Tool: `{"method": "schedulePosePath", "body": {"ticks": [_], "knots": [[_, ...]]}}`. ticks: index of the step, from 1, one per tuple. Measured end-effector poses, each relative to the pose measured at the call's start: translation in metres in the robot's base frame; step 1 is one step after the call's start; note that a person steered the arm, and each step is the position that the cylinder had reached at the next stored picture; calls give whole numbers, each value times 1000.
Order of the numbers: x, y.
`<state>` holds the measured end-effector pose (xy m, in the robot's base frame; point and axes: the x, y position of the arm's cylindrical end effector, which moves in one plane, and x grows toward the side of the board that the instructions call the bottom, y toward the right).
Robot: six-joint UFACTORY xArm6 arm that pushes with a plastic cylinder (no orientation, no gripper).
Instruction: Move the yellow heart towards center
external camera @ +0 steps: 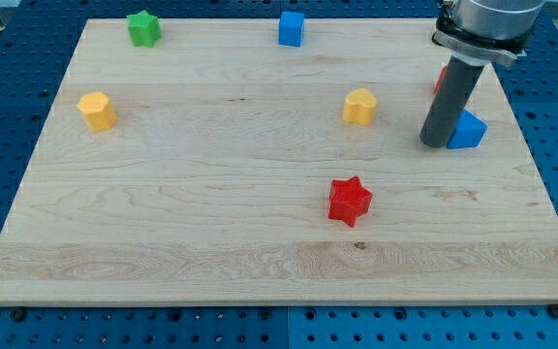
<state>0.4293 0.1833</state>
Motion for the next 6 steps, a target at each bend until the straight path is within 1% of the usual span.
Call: {"method": "schedulePosePath", "body": {"ticks": [3, 4, 5, 6], "knots": [[0, 15], [-3, -20], [-26, -40], [-43, -41]]}}
